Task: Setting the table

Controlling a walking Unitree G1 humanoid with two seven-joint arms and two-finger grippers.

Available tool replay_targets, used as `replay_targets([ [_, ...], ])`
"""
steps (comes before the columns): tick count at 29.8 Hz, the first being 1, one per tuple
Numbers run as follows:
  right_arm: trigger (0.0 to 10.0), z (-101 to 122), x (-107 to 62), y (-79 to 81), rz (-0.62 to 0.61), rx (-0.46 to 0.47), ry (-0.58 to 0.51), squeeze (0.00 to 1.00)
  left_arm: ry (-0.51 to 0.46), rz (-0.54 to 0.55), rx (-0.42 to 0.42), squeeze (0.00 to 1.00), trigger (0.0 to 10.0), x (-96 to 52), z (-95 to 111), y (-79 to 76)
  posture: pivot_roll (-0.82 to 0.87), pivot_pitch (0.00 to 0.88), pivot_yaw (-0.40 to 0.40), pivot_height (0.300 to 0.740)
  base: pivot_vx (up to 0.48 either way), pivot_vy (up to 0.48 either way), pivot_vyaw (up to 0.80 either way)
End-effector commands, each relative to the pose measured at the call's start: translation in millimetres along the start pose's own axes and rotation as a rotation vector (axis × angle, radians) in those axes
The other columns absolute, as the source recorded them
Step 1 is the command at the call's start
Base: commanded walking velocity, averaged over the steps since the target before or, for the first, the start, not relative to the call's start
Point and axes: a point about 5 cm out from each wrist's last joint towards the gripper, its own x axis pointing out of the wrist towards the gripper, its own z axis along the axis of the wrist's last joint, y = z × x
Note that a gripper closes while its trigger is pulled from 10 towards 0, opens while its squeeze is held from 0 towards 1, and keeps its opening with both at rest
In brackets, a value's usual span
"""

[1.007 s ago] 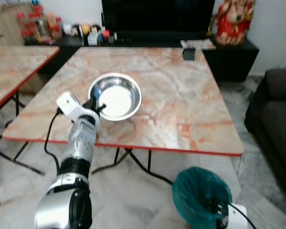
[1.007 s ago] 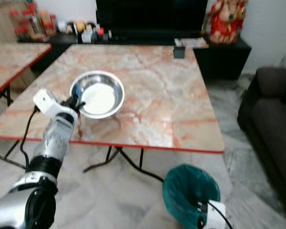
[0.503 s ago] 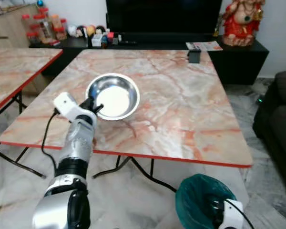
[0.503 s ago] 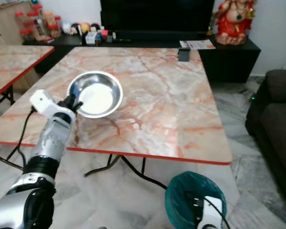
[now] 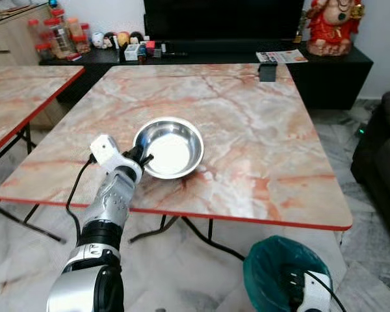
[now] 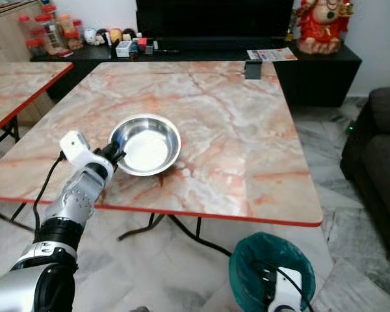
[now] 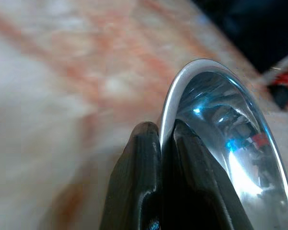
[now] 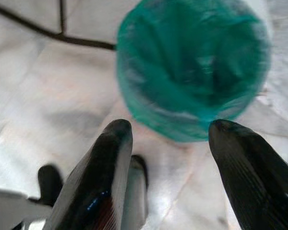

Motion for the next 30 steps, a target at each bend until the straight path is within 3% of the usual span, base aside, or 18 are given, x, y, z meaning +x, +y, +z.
replay_targets([
  [1, 10.0, -1, -0.3, -2.5, -0.003, -0.001, 0.004, 0.0, -0.012, -0.001, -0.011, 0.0, 10.0, 0.5, 6, -5.1, 0.01, 0.0, 0.043, 0.69, 0.0, 0.0, 0.0],
  [6, 10.0, -4, -1.1, -4.8, -0.006, -0.006, 0.009, 0.0, 0.08, -0.054, -0.043, 0.0, 10.0, -0.7, -7, -18.2, 0.01, 0.0, 0.045, 0.69, 0.0, 0.0, 0.0],
  [12, 10.0, -5, -1.3, -5.6, -0.006, -0.009, 0.011, 0.0, 0.106, -0.087, -0.086, 0.0, 10.0, 0.1, -9, -26.2, 0.0, 0.0, 0.05, 0.69, 0.0, 0.0, 0.0],
  [29, 10.0, -5, -1.3, -3.9, -0.005, -0.003, 0.01, 0.0, 0.128, -0.083, -0.04, 0.0, 10.0, 6.2, -9, -39.0, -0.01, 0.0, 0.066, 0.69, 0.0, 0.0, 0.0],
  [30, 10.0, -5, -1.3, -3.6, -0.005, -0.001, 0.01, 0.0, 0.133, -0.083, -0.034, 0.82, 10.0, 6.4, -9, -39.7, -0.01, 0.0, 0.066, 0.69, 0.0, 0.0, 0.0],
])
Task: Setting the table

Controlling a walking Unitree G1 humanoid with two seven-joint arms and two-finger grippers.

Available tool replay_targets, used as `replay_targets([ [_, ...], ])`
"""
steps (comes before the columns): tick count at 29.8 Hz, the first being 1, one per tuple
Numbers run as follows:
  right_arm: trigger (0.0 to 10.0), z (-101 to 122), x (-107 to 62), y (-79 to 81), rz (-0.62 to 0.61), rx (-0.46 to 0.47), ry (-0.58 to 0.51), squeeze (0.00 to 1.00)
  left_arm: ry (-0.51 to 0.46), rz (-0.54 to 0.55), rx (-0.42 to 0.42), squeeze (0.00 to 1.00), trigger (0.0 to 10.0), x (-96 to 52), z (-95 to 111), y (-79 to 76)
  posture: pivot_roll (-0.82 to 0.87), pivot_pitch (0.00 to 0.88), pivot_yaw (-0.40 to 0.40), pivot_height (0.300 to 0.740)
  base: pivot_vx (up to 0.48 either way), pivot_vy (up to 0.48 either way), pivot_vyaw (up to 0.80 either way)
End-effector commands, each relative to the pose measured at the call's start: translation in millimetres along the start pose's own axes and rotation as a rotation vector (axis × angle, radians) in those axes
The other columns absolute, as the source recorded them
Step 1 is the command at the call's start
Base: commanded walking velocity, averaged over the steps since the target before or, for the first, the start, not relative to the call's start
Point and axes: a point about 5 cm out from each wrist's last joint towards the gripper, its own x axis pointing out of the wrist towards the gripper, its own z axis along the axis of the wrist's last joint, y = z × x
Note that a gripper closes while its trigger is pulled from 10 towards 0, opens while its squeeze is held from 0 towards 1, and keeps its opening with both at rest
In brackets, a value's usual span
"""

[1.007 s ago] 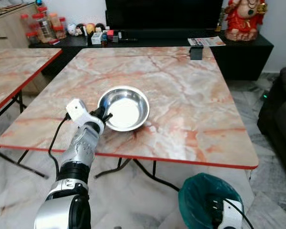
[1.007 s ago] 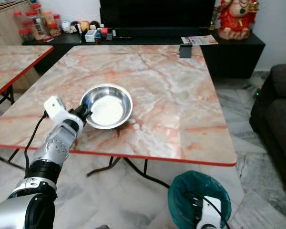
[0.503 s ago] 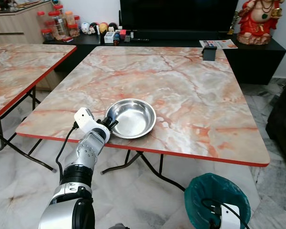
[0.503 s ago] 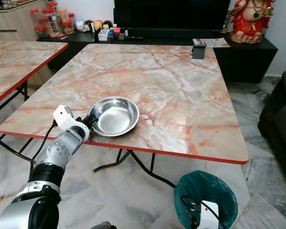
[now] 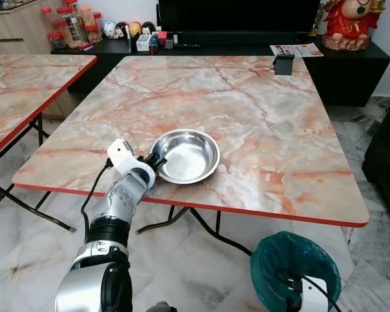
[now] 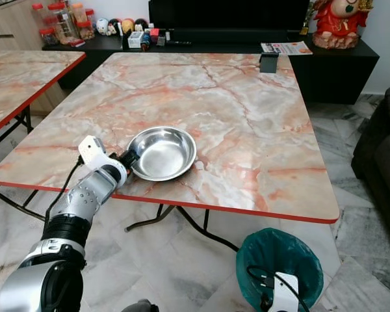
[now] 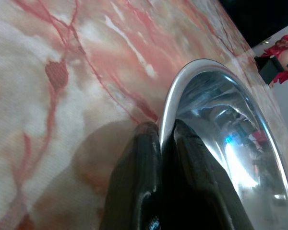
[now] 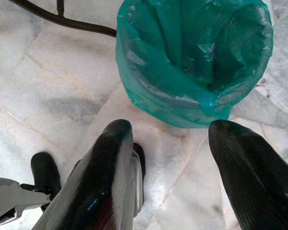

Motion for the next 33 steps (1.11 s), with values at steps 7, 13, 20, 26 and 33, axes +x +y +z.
replay_targets([
  [7, 10.0, 3, 0.8, 3.1, 0.005, 0.01, -0.009, 0.0, 0.002, -0.002, 0.021, 1.0, 10.0, 3.0, 4, -7.7, -0.01, 0.0, 0.066, 0.69, 0.0, 0.0, 0.0],
  [13, 10.0, 4, 1.0, 3.6, 0.008, 0.009, -0.009, 0.0, -0.017, 0.003, 0.025, 1.0, 10.0, 1.4, 10, -6.1, 0.0, 0.0, 0.06, 0.69, 0.0, 0.0, 0.0],
  [20, 10.0, 6, 1.5, 4.7, 0.012, 0.004, -0.011, 0.0, -0.056, 0.027, 0.066, 0.0, 10.0, -1.4, 18, -0.7, 0.01, 0.0, 0.051, 0.69, 0.0, 0.0, 0.0],
  [26, 10.0, 8, 1.9, 4.8, 0.013, 0.0, -0.014, 0.0, -0.104, 0.035, 0.095, 0.0, 10.0, -6.9, 28, 6.6, 0.02, 0.0, 0.042, 0.69, 0.0, 0.0, 0.0],
  [33, 10.0, 11, 2.4, 5.6, 0.016, 0.002, -0.021, 0.0, -0.431, 0.007, 0.132, 0.0, 10.0, -36.9, 76, 24.2, 0.03, 0.0, 0.034, 0.69, 0.0, 0.0, 0.0],
])
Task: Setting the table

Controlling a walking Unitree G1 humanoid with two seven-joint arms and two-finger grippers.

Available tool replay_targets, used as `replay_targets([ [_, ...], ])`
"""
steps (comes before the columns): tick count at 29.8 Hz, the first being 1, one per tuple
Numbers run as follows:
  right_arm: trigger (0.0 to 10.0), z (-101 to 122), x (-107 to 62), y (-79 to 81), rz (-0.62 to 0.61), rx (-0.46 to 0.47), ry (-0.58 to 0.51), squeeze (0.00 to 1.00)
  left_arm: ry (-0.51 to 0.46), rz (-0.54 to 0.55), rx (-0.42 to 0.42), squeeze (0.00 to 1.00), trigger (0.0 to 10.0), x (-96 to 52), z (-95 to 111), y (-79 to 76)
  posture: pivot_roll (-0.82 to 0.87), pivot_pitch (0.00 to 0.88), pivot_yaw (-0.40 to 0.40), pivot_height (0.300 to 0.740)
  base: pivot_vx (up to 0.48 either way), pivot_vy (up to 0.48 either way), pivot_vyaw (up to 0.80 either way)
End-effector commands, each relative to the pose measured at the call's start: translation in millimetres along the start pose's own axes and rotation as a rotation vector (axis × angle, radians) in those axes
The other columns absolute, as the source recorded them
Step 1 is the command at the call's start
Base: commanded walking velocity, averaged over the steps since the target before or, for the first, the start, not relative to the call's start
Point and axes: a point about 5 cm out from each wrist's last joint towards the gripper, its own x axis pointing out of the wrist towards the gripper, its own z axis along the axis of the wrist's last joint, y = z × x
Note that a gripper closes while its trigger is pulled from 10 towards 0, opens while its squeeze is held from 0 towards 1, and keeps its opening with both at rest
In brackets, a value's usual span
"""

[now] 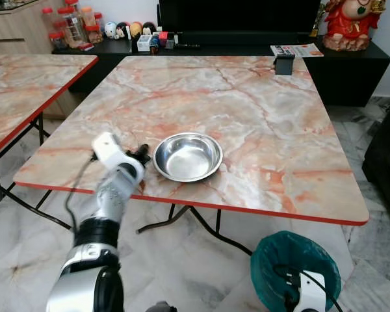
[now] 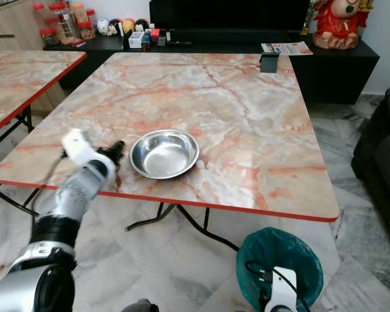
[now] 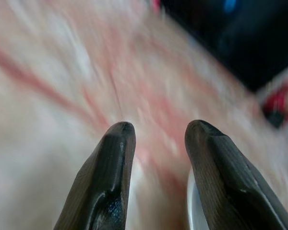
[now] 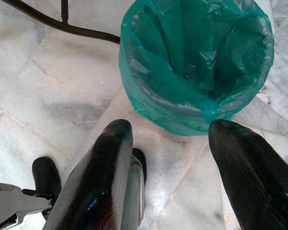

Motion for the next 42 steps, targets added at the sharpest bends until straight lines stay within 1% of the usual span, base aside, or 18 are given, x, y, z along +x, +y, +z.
replay_targets([
  [1, 10.0, 1, 0.4, 1.8, 0.006, 0.003, 0.001, 0.0, -0.168, 0.028, 0.037, 0.0, 10.0, -7.7, 31, 13.2, 0.03, 0.0, 0.034, 0.69, 0.0, 0.0, 0.0],
  [4, 10.0, 1, 0.4, 2.6, 0.008, 0.005, -0.002, 0.0, -0.36, 0.197, 0.189, 0.0, 10.0, -29.2, 68, 52.7, 0.05, 0.0, 0.034, 0.69, 0.0, 0.0, 0.0],
  [5, 10.0, 1, 0.4, 2.6, 0.008, 0.005, -0.002, 0.0, -0.36, 0.197, 0.189, 0.0, 10.0, -29.2, 68, 52.7, 0.05, 0.0, 0.034, 0.69, 0.0, 0.0, 0.0],
  [7, 10.0, 0, 0.3, 3.7, 0.01, 0.005, 0.001, 0.0, -0.437, 0.319, 0.4, 0.0, 10.0, -47.6, 91, 78.8, 0.05, 0.0, 0.038, 0.69, 0.0, 0.0, 0.0],
  [11, 10.0, -1, -0.1, 5.7, 0.013, 0.007, 0.003, 0.0, -0.454, 0.496, 0.658, 0.0, 10.0, -75.0, 109, 117.2, 0.06, 0.0, 0.044, 0.69, 0.0, 0.0, 0.0],
  [12, 10.0, -1, -0.1, 5.7, 0.013, 0.007, 0.003, 0.0, -0.454, 0.496, 0.658, 0.0, 10.0, -75.0, 109, 117.2, 0.06, 0.0, 0.044, 0.69, 0.0, 0.0, 0.0],
  [15, 10.0, -4, -0.6, 7.4, 0.018, 0.003, 0.011, 0.0, -0.403, 0.731, 0.799, 0.0, 10.0, -101.5, 107, 158.5, 0.07, 0.001, 0.048, 0.69, 0.0, 0.0, 0.0],
  [19, 10.0, -5, -0.7, 7.5, 0.017, 0.005, 0.011, 0.0, -0.404, 0.768, 0.825, 0.0, 10.0, -106.4, 106, 164.2, 0.07, 0.001, 0.048, 0.69, 0.0, 0.0, 0.0],
  [21, 10.0, -6, -1.0, 9.1, 0.021, 0.005, 0.016, 0.0, -0.155, 0.856, 0.98, 0.0, 10.0, -119.8, 67, 199.5, 0.07, 0.0, 0.054, 0.69, 0.0, 0.0, 0.0],
  [23, 10.0, -7, -1.1, 9.9, 0.021, 0.008, 0.018, 0.0, 0.043, 0.893, 1.012, 0.0, 10.0, -135.0, 36, 223.9, 0.06, 0.0, 0.059, 0.69, 0.0, 0.0, 0.0],
  [25, 10.0, -6, -0.9, 10.2, 0.02, 0.01, 0.016, 0.0, 0.139, 0.873, 0.964, 0.0, 10.0, -140.0, 19, 231.0, 0.06, 0.0, 0.061, 0.69, 0.0, 0.0, 0.0],
  [28, 10.0, -4, -0.6, 10.2, 0.016, 0.019, 0.009, 0.0, 0.53, 0.593, 0.795, 0.0, 10.0, -154.0, -62, 229.0, 0.04, 0.0, 0.067, 0.69, 0.0, 0.0, 0.0],
  [29, 10.0, -4, -0.5, 10.0, 0.015, 0.019, 0.009, 0.0, 0.618, 0.515, 0.758, 0.0, 10.0, -158.3, -83, 223.4, 0.04, 0.0, 0.069, 0.69, 0.0, 0.0, 0.0],
  [30, 10.0, -4, -0.5, 10.0, 0.015, 0.019, 0.009, 0.0, 0.618, 0.515, 0.758, 0.0, 10.0, -158.3, -83, 223.4, 0.04, 0.0, 0.069, 0.69, 0.0, 0.0, 0.0],
  [31, 10.0, -3, -0.3, 9.2, 0.014, 0.018, 0.007, 0.0, 0.759, 0.412, 0.689, 0.0, 10.0, -167.9, -118, 211.4, 0.03, 0.0, 0.068, 0.69, 0.0, 0.0, 0.0],
  [34, 10.0, -2, -0.1, 8.4, 0.013, 0.017, 0.005, 0.0, 0.86, 0.317, 0.649, 0.0, 10.0, -174.7, -149, 196.0, 0.02, 0.0, 0.065, 0.69, 0.0, 0.0, 0.0],
  [39, 10.0, 0, 0.2, 7.9, 0.019, 0.0, -0.002, 0.0, 0.9, 0.209, 0.627, 0.0, 10.0, -172.9, -175, 173.2, 0.03, 0.0, 0.056, 0.69, 0.0, 0.0, 0.0],
  [42, 10.0, 0, 0.4, 8.0, 0.02, -0.008, 0.002, 0.0, 0.96, 0.111, 0.7, 0.0, 10.0, -175.5, -189, 161.6, 0.02, 0.0, 0.059, 0.69, 0.0, 0.0, 0.0],
])
